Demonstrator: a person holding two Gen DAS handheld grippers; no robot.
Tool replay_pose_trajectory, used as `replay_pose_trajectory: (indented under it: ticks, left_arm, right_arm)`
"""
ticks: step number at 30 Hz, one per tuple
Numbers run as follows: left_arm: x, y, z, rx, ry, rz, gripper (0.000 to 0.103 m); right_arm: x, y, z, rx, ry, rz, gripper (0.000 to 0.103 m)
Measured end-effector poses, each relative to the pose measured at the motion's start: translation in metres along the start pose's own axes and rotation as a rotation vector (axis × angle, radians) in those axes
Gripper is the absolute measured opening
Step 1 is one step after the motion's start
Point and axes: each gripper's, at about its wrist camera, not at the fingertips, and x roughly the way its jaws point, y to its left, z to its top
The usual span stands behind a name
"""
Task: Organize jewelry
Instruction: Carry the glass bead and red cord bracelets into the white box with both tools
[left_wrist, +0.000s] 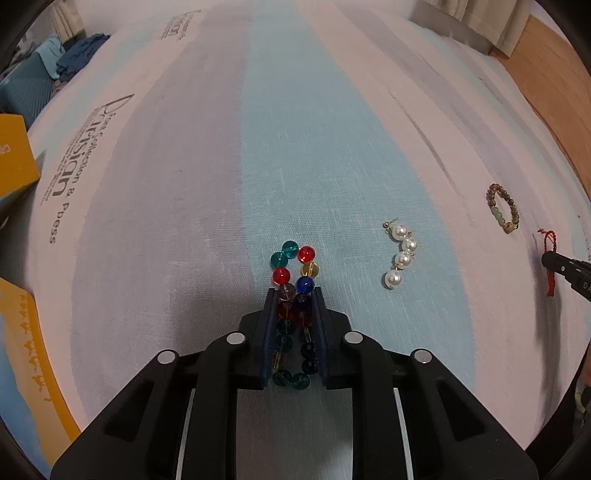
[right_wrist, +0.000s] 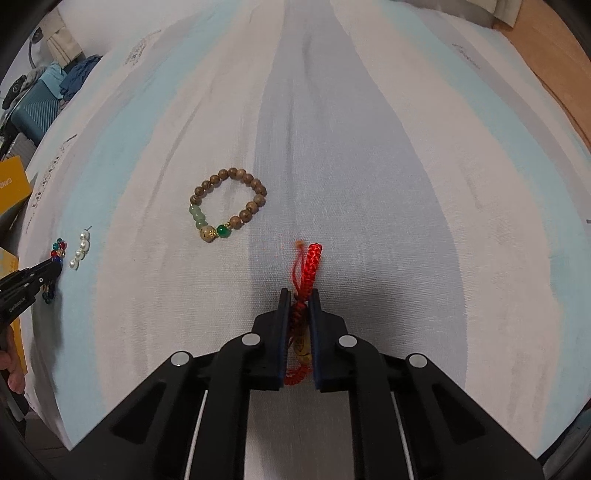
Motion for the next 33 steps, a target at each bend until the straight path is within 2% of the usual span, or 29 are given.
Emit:
replay_pose_trajectory:
  ticks: [13, 33]
  left_arm:
    - [-0.021, 0.001, 0.000, -0.011, -0.021, -0.003, 0.009]
    - [-0.085, 0.004, -0.012, -0.015, -0.086, 0.037, 0.009]
  right_arm:
    - [-0.022, 0.004, -0.001, 0.002, -0.037, 0.001, 0.009]
    - [-0.078, 0.017, -0.012, 0.011, -0.111, -0.014, 0.009]
